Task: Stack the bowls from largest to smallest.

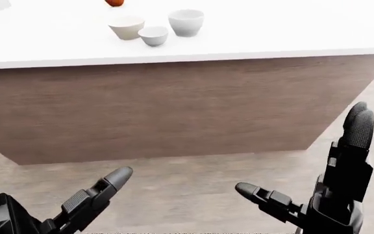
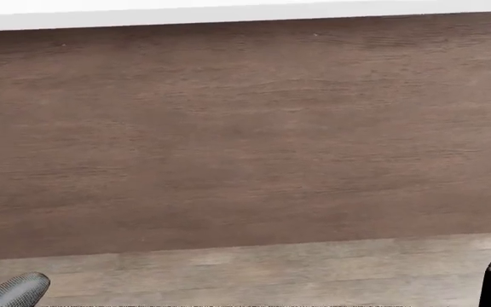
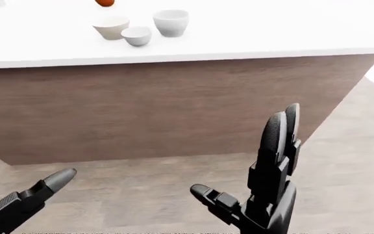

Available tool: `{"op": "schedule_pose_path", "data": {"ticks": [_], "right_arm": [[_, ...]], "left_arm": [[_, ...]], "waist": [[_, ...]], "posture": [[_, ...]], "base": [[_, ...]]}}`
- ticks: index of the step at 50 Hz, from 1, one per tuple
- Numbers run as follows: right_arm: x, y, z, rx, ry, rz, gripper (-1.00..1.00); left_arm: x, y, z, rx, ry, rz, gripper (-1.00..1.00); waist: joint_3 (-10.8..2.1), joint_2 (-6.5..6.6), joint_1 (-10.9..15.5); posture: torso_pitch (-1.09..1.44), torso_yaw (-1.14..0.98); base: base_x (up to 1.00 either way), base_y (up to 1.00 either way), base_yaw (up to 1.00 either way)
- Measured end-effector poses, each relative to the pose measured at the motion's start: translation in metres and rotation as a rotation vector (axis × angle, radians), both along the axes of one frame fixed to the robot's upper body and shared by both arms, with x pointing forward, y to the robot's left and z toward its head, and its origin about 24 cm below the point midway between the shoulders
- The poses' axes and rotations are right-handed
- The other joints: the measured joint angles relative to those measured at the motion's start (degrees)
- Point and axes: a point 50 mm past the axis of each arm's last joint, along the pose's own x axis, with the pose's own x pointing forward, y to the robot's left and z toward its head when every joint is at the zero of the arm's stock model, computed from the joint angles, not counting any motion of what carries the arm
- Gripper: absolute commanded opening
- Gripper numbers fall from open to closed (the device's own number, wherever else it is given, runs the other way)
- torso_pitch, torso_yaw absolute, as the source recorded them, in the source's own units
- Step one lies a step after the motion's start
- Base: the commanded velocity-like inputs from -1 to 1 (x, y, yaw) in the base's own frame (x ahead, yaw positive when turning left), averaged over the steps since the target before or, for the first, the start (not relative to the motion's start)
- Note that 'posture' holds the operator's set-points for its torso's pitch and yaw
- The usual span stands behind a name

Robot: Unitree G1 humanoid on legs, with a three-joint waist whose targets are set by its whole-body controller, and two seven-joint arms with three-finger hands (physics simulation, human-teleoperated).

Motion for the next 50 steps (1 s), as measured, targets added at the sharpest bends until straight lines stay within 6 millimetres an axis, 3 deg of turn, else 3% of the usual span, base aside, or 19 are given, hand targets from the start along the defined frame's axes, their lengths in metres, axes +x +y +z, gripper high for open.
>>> {"op": "schedule_pose_path", "data": {"ticks": [4,11,14,16,19,21,25,27,31,38,40,42,46,50], "right_arm": [[0.0011,0.0005,-0.003,-0.013,0.028,0.001,1.0],[0.0002,0.0011,0.001,-0.01,0.01,0.007,1.0],[-0.0001,0.0017,0.0021,-0.011,0.017,0.007,1.0],[0.0008,0.0001,0.0018,-0.017,0.021,0.0,1.0],[0.003,-0.0017,-0.004,-0.014,0.047,-0.009,1.0],[0.0032,-0.0019,-0.0038,-0.014,0.039,-0.009,1.0],[0.0021,-0.0016,-0.0026,-0.012,0.024,-0.009,1.0],[0.0019,-0.001,-0.0023,-0.014,0.024,-0.007,1.0],[0.0038,0.0032,-0.0063,-0.02,0.053,0.011,1.0],[0.0003,0.003,0.0006,-0.021,0.016,0.011,1.0],[0.0003,0.003,0.0007,-0.021,0.017,0.012,1.0],[0.0017,0.0007,-0.0014,-0.025,0.031,0.0,1.0],[0.0024,-0.0002,-0.0031,-0.021,0.049,-0.007,1.0],[0.0005,0.0002,0.0001,-0.019,0.023,-0.001,1.0]], "left_arm": [[0.0024,0.0004,-0.0026,-0.01,0.028,0.002,1.0],[0.0008,-0.0005,0.0001,-0.008,0.019,0.0,1.0],[0.0004,-0.0008,0.0007,-0.008,0.02,-0.002,1.0],[0.0016,-0.0023,0.0002,-0.013,0.023,-0.012,1.0],[0.0025,-0.0024,-0.0007,-0.007,0.036,-0.012,1.0],[0.0008,-0.0026,0.0012,-0.004,0.022,-0.011,1.0],[-0.0011,-0.0041,0.0024,0.003,0.006,-0.018,1.0],[-0.0012,-0.0041,0.0022,0.004,0.008,-0.018,1.0],[0.0018,-0.0006,-0.0028,-0.006,0.04,-0.001,1.0],[-0.0016,-0.0018,0.001,-0.004,0.014,-0.007,1.0],[-0.0022,-0.0022,0.0016,-0.002,0.01,-0.008,1.0],[-0.0006,-0.0036,0.0002,-0.006,0.018,-0.018,1.0],[-0.0006,-0.0031,0.0002,-0.002,0.025,-0.014,1.0],[-0.0033,-0.0041,0.0035,0.001,0.001,-0.019,1.0]], "waist": [[-0.17,-0.42,-0.17],[-0.05,-3.63,-0.26],[-0.13,-5.66,-0.36],[0.01,-4.54,-1.17],[-0.6,-5.26,-1.19],[-0.59,-4.56,-0.98],[0.35,-1.28,-1.07],[-0.1,1.31,-0.87],[-0.06,0.02,0.28],[0.23,-4.36,-0.17],[-0.01,-6.18,-0.35],[0.01,-5.24,-1.28],[-0.49,-4.94,-1.05],[0.37,-1.75,-1.03]], "posture": [[0.0,0.0],[0.0,0.0],[0.0,0.0],[0.0,0.0],[0.0,0.0],[0.0,0.0],[0.0,0.0],[0.0,0.0],[0.0,0.0],[0.0,0.0],[0.0,0.0],[0.0,0.0],[0.0,0.0],[0.0,0.0]], "base": [[0.0,0.25,0.0],[0.0,0.25,0.0],[0.0,0.25,0.0],[0.0,0.26,0.0],[0.0,0.24,0.0],[0.0,0.26,0.0],[0.0,0.26,0.0],[0.0,0.25,0.0],[0.0,0.25,0.0],[0.0,0.25,0.0],[0.0,0.25,0.0],[0.0,0.25,0.0],[0.0,0.25,0.0],[0.0,0.25,0.0]]}}
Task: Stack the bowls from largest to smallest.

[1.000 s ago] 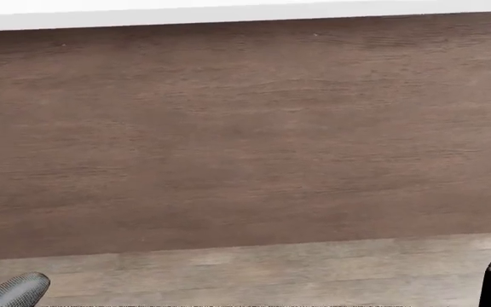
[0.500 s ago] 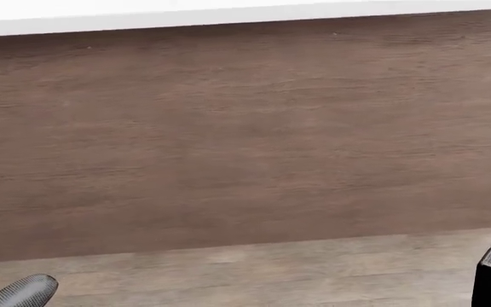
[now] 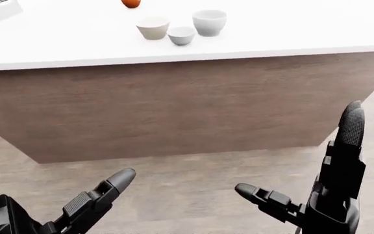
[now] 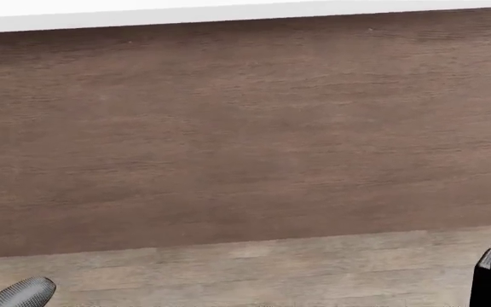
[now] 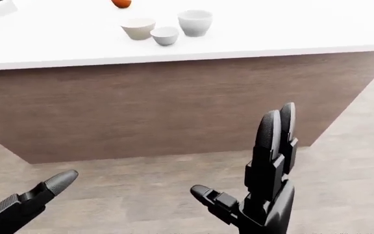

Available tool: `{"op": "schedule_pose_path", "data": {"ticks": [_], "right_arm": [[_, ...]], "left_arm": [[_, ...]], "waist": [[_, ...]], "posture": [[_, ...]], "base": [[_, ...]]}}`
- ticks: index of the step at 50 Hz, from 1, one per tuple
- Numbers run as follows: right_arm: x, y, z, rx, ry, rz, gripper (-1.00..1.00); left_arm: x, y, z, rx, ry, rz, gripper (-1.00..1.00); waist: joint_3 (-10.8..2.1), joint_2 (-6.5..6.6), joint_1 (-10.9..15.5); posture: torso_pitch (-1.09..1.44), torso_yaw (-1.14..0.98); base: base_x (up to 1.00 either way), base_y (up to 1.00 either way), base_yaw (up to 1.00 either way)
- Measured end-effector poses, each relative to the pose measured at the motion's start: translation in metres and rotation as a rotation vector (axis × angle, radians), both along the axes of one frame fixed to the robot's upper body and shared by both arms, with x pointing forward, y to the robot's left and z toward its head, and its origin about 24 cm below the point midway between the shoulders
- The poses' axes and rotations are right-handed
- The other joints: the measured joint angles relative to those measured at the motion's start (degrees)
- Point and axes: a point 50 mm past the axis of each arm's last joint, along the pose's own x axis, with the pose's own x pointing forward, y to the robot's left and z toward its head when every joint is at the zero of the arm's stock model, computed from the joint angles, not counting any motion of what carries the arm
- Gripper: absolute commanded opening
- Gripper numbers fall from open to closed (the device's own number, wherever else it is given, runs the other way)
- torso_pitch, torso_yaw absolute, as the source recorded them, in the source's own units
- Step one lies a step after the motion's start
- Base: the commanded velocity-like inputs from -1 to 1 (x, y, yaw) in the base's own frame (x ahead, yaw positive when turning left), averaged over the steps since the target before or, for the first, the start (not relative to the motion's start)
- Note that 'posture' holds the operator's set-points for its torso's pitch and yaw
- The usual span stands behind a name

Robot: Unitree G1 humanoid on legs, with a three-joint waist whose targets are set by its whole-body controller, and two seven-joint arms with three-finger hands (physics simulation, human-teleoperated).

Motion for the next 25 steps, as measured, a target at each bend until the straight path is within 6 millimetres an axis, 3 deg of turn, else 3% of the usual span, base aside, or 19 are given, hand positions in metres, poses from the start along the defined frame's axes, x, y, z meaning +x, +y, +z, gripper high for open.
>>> {"op": "schedule_pose_path", "data": {"ticks": [3,10,14,19,20,23,25], "right_arm": [[0.0006,0.0003,-0.0007,0.003,-0.001,0.003,1.0],[0.0018,0.0019,-0.0038,-0.005,0.016,0.008,1.0],[0.0005,0.0029,-0.0027,-0.006,-0.002,0.017,1.0],[0.0011,0.0033,-0.0044,-0.012,0.006,0.016,1.0],[0.0015,0.0017,-0.0054,-0.016,0.011,0.008,1.0],[0.0025,0.0003,-0.0095,-0.014,0.038,-0.003,1.0],[0.002,0.0007,-0.0075,-0.014,0.026,-0.001,1.0]], "left_arm": [[0.0,0.0003,0.0,0.003,0.0,0.002,1.0],[0.0026,0.0022,-0.0027,-0.007,0.02,0.01,1.0],[0.0021,0.0018,-0.0025,-0.002,0.016,0.008,1.0],[0.0015,0.001,-0.002,0.0,0.008,0.004,1.0],[0.0027,-0.0001,-0.0032,-0.003,0.012,-0.003,1.0],[0.0034,0.0004,-0.0051,0.002,0.029,0.0,1.0],[0.0027,0.0005,-0.0035,0.003,0.018,0.001,1.0]], "waist": [[-0.64,3.11,0.4],[-0.26,-0.34,0.78],[1.05,-2.02,0.75],[0.51,-4.95,0.75],[0.88,-3.89,0.42],[0.45,-3.93,0.64],[0.1,-3.14,0.62]], "posture": [[0.0,0.0],[0.0,0.0],[0.0,0.0],[0.0,0.0],[0.0,0.0],[0.0,0.0],[0.0,0.0]], "base": [[0.0,0.25,0.0],[0.04,0.23,0.0],[0.34,0.16,0.0],[0.34,0.16,0.0],[0.34,0.16,0.0],[0.34,0.15,0.0],[0.34,0.15,0.0]]}}
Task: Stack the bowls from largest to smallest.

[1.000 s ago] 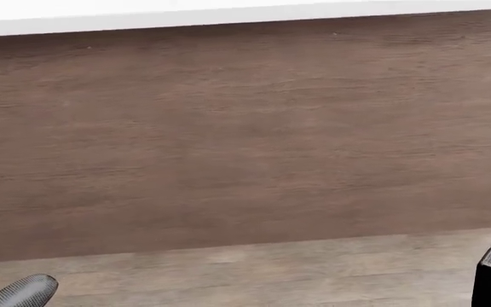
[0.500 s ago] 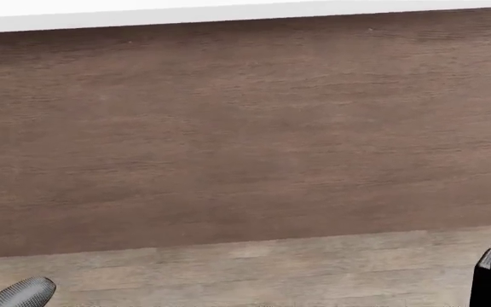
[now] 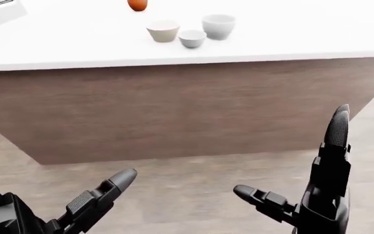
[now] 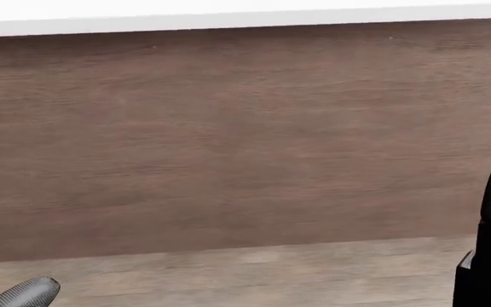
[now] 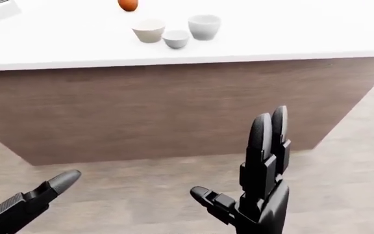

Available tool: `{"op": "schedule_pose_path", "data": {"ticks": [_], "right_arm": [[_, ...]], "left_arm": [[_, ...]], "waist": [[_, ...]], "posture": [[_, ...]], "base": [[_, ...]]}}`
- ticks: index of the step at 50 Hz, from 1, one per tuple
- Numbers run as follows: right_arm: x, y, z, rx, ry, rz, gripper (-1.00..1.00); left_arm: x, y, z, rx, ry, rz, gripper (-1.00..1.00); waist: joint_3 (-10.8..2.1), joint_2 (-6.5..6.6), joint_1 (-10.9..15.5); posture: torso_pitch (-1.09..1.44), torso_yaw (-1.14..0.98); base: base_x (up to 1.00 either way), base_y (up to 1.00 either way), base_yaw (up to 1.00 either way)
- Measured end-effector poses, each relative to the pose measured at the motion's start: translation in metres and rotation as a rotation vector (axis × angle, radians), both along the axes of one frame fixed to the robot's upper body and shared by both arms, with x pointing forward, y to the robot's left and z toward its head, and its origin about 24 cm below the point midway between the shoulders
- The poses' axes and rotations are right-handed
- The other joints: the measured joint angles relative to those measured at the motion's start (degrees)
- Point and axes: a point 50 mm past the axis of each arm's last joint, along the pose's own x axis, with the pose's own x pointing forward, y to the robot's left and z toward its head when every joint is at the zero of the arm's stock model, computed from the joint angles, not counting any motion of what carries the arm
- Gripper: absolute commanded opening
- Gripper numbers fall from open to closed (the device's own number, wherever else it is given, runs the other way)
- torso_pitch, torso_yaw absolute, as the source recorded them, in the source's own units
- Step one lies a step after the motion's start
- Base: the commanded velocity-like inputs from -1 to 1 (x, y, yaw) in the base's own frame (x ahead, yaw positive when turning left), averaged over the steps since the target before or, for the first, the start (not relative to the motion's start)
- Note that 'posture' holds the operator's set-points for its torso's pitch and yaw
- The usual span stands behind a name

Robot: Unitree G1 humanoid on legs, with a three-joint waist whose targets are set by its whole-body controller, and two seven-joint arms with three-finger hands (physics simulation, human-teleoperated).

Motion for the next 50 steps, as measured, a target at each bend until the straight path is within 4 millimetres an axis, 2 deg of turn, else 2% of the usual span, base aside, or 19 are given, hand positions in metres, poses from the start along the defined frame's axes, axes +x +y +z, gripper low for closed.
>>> {"op": "schedule_pose_path", "data": {"ticks": [4,6,7,9,11,18,20,22,25,27,31,34,35,37,39,46,48,49,50], "right_arm": [[-0.0013,0.0002,0.0032,0.002,-0.023,0.003,1.0],[-0.0014,0.0005,0.0042,0.003,-0.026,0.003,1.0],[0.0001,0.0024,0.0031,0.009,-0.018,0.01,1.0],[0.0018,0.0045,-0.0009,0.001,0.009,0.02,1.0],[0.0013,0.0035,-0.0019,-0.008,0.015,0.015,1.0],[-0.0013,0.0036,0.0038,-0.002,-0.025,0.017,1.0],[-0.0015,0.0038,0.0044,-0.003,-0.028,0.019,1.0],[0.0008,0.001,0.0008,-0.009,-0.012,0.007,1.0],[0.0028,-0.0011,-0.005,-0.005,0.021,-0.006,1.0],[0.0025,-0.0011,-0.004,-0.005,0.008,-0.004,1.0],[0.0005,0.0,-0.0015,-0.003,-0.013,0.003,1.0],[0.0,0.0019,0.0019,-0.003,-0.02,0.008,1.0],[0.0014,0.0042,0.001,0.002,-0.01,0.017,1.0],[0.0022,0.006,-0.0011,-0.007,0.012,0.025,1.0],[0.0011,0.0051,0.0003,-0.013,0.011,0.019,1.0],[-0.0003,0.0052,0.0043,-0.008,-0.016,0.023,1.0],[-0.0003,0.0051,0.0043,-0.009,-0.015,0.022,1.0],[-0.0001,0.0042,0.0044,-0.011,-0.015,0.017,1.0],[0.001,0.0027,0.0027,-0.013,-0.007,0.01,1.0]], "left_arm": [[-0.0011,-0.0012,0.0017,0.004,-0.014,-0.007,1.0],[-0.0016,-0.0014,0.002,0.006,-0.015,-0.008,1.0],[-0.0003,0.0,0.0008,0.008,-0.008,-0.002,1.0],[0.0023,0.002,-0.0032,-0.003,0.022,0.008,1.0],[0.0018,0.0019,-0.0028,-0.006,0.022,0.008,1.0],[-0.0012,0.0011,0.0008,-0.004,-0.007,0.006,1.0],[-0.0011,0.001,0.001,-0.004,-0.007,0.005,1.0],[0.0014,-0.0004,-0.001,-0.01,0.005,-0.006,1.0],[0.0024,0.0001,-0.0024,-0.006,0.023,-0.003,1.0],[0.0008,0.0,-0.0003,-0.003,0.009,-0.002,1.0],[-0.0013,-0.0014,0.0017,0.004,-0.011,-0.009,1.0],[-0.0011,-0.0013,0.0017,0.007,-0.011,-0.008,1.0],[0.0005,0.0001,-0.0001,0.007,0.0,-0.003,1.0],[0.0035,0.0018,-0.0044,-0.005,0.031,0.005,1.0],[0.0028,0.0015,-0.0037,-0.007,0.029,0.005,1.0],[-0.0006,0.0005,-0.0001,0.0,-0.002,0.002,1.0],[-0.0008,0.0002,0.0001,0.0,-0.003,0.001,1.0],[-0.0003,-0.0006,0.0001,-0.002,-0.004,-0.004,1.0],[0.0014,-0.0013,-0.0015,-0.005,0.005,-0.01,1.0]], "waist": [[0.1,3.26,-0.8],[-0.38,5.87,-0.83],[-0.08,5.43,-0.19],[0.68,5.68,0.6],[0.48,5.46,0.94],[0.36,1.21,1.81],[-0.11,-0.73,1.72],[0.21,0.12,0.67],[0.02,-0.67,-0.14],[-0.12,0.01,-0.27],[0.37,2.92,-1.02],[-0.25,6.2,-0.82],[-0.13,5.6,-0.45],[0.26,5.72,0.28],[0.03,5.25,0.7],[-0.17,1.61,2.0],[-0.44,-0.04,2.1],[-0.49,-0.17,1.78],[-0.02,0.71,1.27]], "posture": [[0.0,0.0],[0.0,0.0],[0.0,0.0],[0.0,0.0],[0.0,0.0],[0.0,0.0],[0.0,0.0],[0.0,0.0],[0.0,0.0],[0.0,0.0],[0.0,0.0],[0.0,0.0],[0.0,0.0],[0.0,0.0],[0.0,0.0],[0.0,0.0],[0.0,0.0],[0.0,0.0],[0.0,0.0]], "base": [[0.34,0.16,0.0],[0.34,0.16,0.0],[0.34,0.16,0.0],[0.34,0.16,0.0],[0.34,0.16,0.0],[0.34,0.16,0.0],[0.34,0.15,0.0],[0.34,0.15,0.0],[0.34,0.16,0.0],[0.34,0.16,0.0],[0.35,0.16,0.0],[0.35,0.16,0.0],[0.34,0.16,0.0],[0.34,0.16,0.0],[0.34,0.16,0.0],[0.34,0.16,0.0],[0.34,0.15,0.0],[0.34,0.16,0.0],[0.35,0.15,0.0]]}}
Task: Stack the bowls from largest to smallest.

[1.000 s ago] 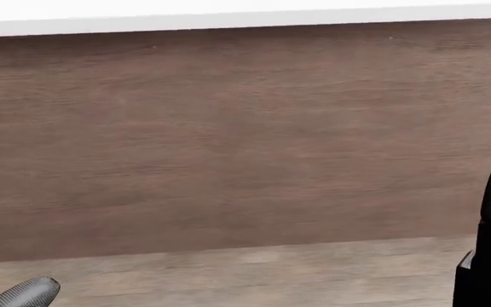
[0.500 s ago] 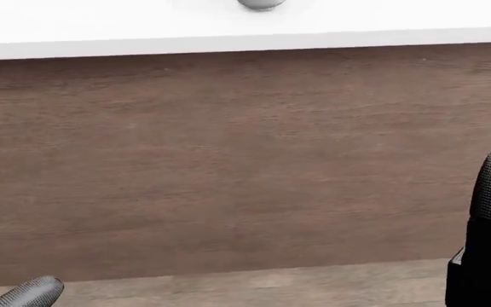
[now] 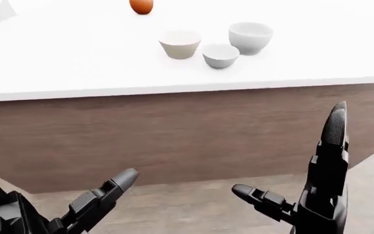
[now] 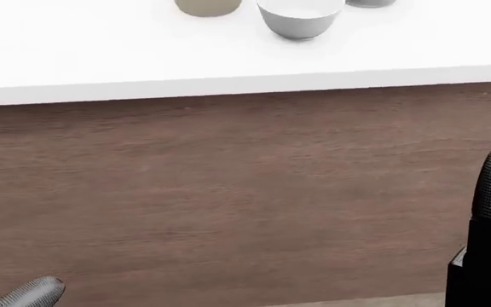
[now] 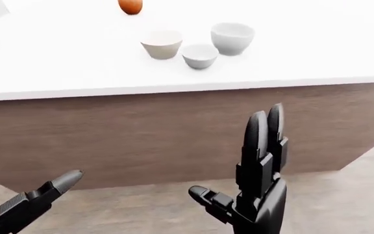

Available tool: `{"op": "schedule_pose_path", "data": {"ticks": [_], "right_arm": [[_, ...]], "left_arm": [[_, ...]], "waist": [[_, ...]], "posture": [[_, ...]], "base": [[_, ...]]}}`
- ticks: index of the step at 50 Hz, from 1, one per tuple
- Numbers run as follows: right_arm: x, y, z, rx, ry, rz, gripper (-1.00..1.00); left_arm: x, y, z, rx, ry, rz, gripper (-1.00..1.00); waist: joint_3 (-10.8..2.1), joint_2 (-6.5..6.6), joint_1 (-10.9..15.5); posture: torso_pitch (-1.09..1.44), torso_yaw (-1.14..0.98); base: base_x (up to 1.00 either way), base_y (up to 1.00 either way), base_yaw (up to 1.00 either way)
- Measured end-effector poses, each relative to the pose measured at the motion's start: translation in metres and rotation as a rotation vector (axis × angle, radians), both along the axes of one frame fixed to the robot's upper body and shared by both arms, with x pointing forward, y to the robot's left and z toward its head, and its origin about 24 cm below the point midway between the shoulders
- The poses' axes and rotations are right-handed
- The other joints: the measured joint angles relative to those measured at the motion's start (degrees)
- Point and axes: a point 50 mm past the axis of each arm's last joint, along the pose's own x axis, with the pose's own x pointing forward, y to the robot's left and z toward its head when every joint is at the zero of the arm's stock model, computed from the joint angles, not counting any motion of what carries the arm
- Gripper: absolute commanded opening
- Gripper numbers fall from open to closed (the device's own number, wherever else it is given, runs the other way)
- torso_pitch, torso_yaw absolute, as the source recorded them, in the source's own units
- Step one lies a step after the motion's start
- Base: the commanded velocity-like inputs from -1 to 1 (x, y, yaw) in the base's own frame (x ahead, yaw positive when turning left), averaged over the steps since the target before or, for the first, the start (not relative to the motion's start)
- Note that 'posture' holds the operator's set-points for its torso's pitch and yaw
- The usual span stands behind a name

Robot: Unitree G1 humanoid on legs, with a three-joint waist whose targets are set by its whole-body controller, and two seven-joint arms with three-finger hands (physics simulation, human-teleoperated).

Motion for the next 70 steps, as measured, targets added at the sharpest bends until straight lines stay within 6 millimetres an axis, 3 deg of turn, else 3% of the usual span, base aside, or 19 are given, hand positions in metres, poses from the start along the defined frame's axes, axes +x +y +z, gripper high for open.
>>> {"op": "schedule_pose_path", "data": {"ticks": [5,9,12,16,24,27,29,32,35,41,42,46,52,55,57,61,67,68,70], "right_arm": [[0.001,-0.002,-0.004,0.006,0.022,-0.011,1.0],[-0.001,-0.001,-0.002,0.01,-0.008,-0.004,1.0],[0.0,-0.002,-0.002,0.011,-0.01,-0.002,1.0],[0.004,0.0,-0.015,0.005,0.043,0.009,1.0],[0.0,0.001,-0.004,0.01,-0.014,0.013,1.0],[-0.001,0.002,-0.001,0.008,-0.016,0.015,1.0],[0.0,0.0,-0.002,0.003,-0.001,0.003,1.0],[0.002,-0.001,-0.006,0.009,0.029,-0.007,1.0],[0.002,-0.002,-0.005,0.01,0.008,0.002,1.0],[0.005,-0.004,-0.015,0.016,0.028,-0.006,1.0],[0.007,-0.002,-0.018,0.02,0.04,0.002,1.0],[0.005,-0.001,-0.018,0.005,0.041,0.008,1.0],[0.002,0.0,-0.009,0.015,-0.005,0.015,1.0],[0.001,0.001,-0.007,0.012,-0.001,0.015,1.0],[0.003,-0.001,-0.007,0.006,0.017,0.002,1.0],[0.002,-0.001,-0.006,0.01,0.025,-0.004,1.0],[0.001,0.0,0.001,0.011,0.0,0.004,1.0],[0.001,0.001,0.0,0.014,0.0,0.009,1.0],[0.004,0.003,-0.006,0.011,0.028,0.02,1.0]], "left_arm": [[0.0,0.0,0.0,0.007,0.009,0.004,1.0],[-0.003,0.0,0.003,0.008,-0.017,0.001,1.0],[-0.003,-0.001,0.004,0.009,-0.019,-0.002,1.0],[0.001,0.003,-0.002,-0.005,0.029,0.015,1.0],[-0.001,0.001,0.001,0.005,-0.006,0.007,1.0],[-0.001,0.001,0.0,0.004,0.0,0.006,1.0],[0.002,-0.001,-0.002,-0.001,0.009,-0.006,1.0],[0.003,0.0,-0.003,0.007,0.023,-0.004,1.0],[0.0,0.0,0.0,0.009,-0.001,-0.002,1.0],[-0.001,-0.001,0.0,0.013,-0.005,-0.004,1.0],[0.001,0.0,-0.001,0.013,0.006,0.001,1.0],[0.002,0.002,-0.004,-0.001,0.032,0.009,1.0],[-0.002,0.0,0.001,0.006,-0.006,0.002,1.0],[-0.001,0.0,0.001,0.005,-0.004,0.001,1.0],[0.003,0.0,-0.003,0.0,0.014,-0.007,1.0],[0.003,0.0,-0.003,0.003,0.022,-0.002,1.0],[0.0,-0.002,0.0,0.016,-0.011,-0.01,1.0],[0.0,-0.001,0.0,0.019,-0.012,-0.007,1.0],[0.002,0.001,-0.004,0.013,0.012,0.004,1.0]], "waist": [[-0.21,-0.91,-1.45],[0.14,1.53,-2.2],[-0.15,4.71,-2.31],[0.39,4.93,-0.45],[-0.11,1.32,0.76],[-0.45,-0.98,0.91],[0.16,-0.31,-0.1],[-0.2,-1.52,-1.11],[-1.07,-0.66,-1.01],[-0.22,4.88,-0.49],[-0.01,4.03,-0.06],[-0.83,3.71,0.49],[-0.73,0.25,-0.2],[-1.12,-2.29,-0.76],[-0.9,-1.06,-1.47],[-1.54,-0.85,-1.69],[-1.03,4.19,-2.61],[-1.4,4.33,-2.82],[-0.89,2.29,-2.3]], "posture": [[0.0,0.0],[0.0,0.0],[0.0,0.0],[0.0,0.0],[0.0,0.0],[0.0,0.0],[0.0,0.0],[0.0,0.0],[0.0,0.0],[0.0,0.0],[0.0,0.0],[0.0,0.0],[0.0,0.0],[0.0,0.0],[0.0,0.0],[0.0,0.0],[0.0,0.0],[0.0,0.0],[0.0,0.0]], "base": [[0.34,0.16,0.0],[0.34,0.16,0.0],[0.34,0.15,0.0],[0.35,0.16,0.0],[0.34,0.16,0.0],[0.34,0.16,0.0],[0.34,0.16,0.0],[0.17,0.16,0.0],[0.04,0.16,0.0],[0.04,0.16,0.0],[0.04,0.16,0.0],[0.04,0.16,0.0],[0.04,0.15,0.0],[0.04,0.16,0.0],[0.04,0.16,0.0],[0.04,0.15,0.0],[0.02,0.07,0.0],[0.0,0.0,0.0],[0.0,0.0,0.0]]}}
